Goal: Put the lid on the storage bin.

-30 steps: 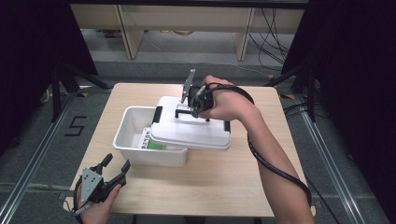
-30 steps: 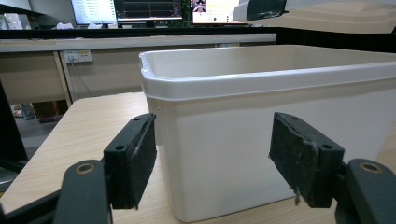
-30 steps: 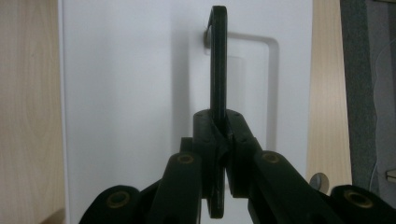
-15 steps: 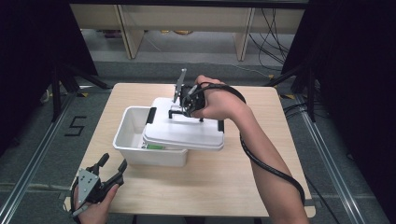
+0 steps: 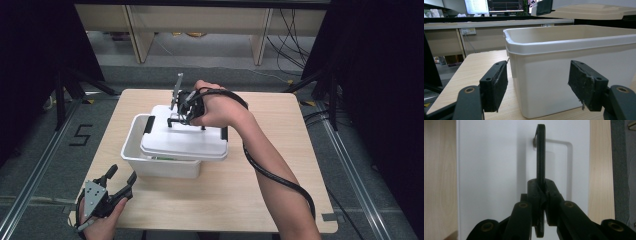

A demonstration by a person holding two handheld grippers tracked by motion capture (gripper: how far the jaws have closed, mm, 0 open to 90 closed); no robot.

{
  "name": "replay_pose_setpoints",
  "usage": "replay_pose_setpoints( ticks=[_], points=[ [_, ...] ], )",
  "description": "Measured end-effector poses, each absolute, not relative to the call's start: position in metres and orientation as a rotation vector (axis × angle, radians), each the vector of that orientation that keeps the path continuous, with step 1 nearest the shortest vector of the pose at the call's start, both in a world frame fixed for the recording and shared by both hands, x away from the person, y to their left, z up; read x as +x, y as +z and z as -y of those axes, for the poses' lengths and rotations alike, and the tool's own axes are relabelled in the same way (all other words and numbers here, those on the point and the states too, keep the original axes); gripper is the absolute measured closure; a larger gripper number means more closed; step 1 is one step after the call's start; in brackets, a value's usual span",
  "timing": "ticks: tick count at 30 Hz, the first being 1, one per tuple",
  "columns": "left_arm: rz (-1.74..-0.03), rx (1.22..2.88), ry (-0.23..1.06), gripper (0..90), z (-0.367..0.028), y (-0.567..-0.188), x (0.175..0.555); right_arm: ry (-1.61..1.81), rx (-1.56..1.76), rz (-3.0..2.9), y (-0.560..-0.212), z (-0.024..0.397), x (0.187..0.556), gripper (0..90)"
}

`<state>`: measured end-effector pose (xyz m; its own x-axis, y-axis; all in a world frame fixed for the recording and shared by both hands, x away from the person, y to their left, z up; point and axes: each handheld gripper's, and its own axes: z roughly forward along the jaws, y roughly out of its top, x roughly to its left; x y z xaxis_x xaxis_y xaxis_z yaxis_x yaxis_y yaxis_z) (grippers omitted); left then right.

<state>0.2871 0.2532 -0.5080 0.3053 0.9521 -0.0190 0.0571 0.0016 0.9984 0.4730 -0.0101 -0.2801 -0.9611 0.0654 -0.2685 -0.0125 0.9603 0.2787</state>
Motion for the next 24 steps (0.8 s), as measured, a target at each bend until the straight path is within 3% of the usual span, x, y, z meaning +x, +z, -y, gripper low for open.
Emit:
replay_pose_setpoints(
  ticks=[24],
  points=[
    [-1.027, 1.398, 0.937, 30.5, -0.254, -0.510, 0.288, 0.417, 0.014, -2.838, -0.289, -0.034, 0.469, 84.9]
  ],
)
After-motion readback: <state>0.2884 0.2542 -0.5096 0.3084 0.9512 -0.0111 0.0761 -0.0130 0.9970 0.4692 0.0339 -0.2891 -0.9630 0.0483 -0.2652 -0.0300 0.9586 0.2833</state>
